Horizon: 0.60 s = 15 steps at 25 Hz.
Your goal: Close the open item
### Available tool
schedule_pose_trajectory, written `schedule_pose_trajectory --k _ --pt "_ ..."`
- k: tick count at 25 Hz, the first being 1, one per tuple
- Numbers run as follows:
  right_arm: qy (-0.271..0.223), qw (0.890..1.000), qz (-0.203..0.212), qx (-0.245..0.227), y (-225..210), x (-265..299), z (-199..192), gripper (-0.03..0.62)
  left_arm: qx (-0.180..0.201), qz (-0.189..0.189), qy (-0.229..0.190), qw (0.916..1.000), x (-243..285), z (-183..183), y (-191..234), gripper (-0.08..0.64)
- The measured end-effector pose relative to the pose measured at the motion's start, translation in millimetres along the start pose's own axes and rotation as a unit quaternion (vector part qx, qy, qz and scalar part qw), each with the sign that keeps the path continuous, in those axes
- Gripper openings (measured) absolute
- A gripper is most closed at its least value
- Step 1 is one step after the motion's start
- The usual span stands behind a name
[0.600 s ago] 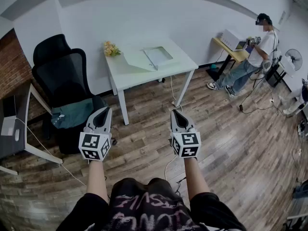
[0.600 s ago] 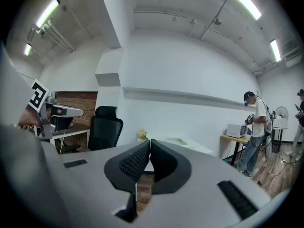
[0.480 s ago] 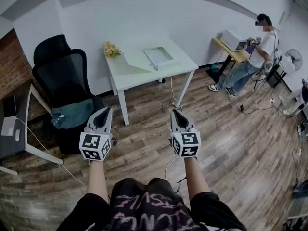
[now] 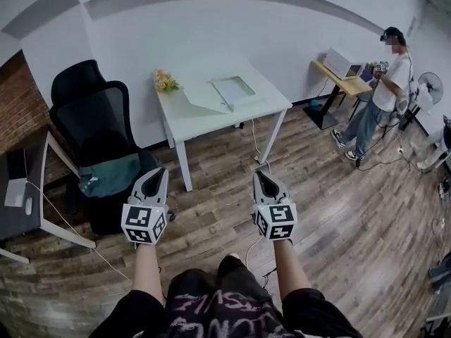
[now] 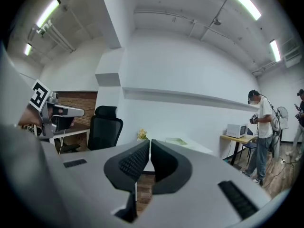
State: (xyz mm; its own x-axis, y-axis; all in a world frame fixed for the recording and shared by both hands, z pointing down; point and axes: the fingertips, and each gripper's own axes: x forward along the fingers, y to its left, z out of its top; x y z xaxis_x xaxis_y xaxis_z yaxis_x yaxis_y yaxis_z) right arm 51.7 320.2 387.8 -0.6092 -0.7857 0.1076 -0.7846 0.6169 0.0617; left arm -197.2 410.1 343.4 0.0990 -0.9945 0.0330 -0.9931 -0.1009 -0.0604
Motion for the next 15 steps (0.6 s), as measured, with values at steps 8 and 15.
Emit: schedule_pose_trajectory --k 8,15 --pt "0.011 1.0 -0.001 0.001 -13 19 -10 0.026 -0.007 -0.001 0.008 0.9999 25 -11 6 0.012" --pt "0.021 1.0 -0.003 0.006 -39 59 -15 0.026 -0.013 -0.009 0.02 0.9997 74 -23 12 0.014"
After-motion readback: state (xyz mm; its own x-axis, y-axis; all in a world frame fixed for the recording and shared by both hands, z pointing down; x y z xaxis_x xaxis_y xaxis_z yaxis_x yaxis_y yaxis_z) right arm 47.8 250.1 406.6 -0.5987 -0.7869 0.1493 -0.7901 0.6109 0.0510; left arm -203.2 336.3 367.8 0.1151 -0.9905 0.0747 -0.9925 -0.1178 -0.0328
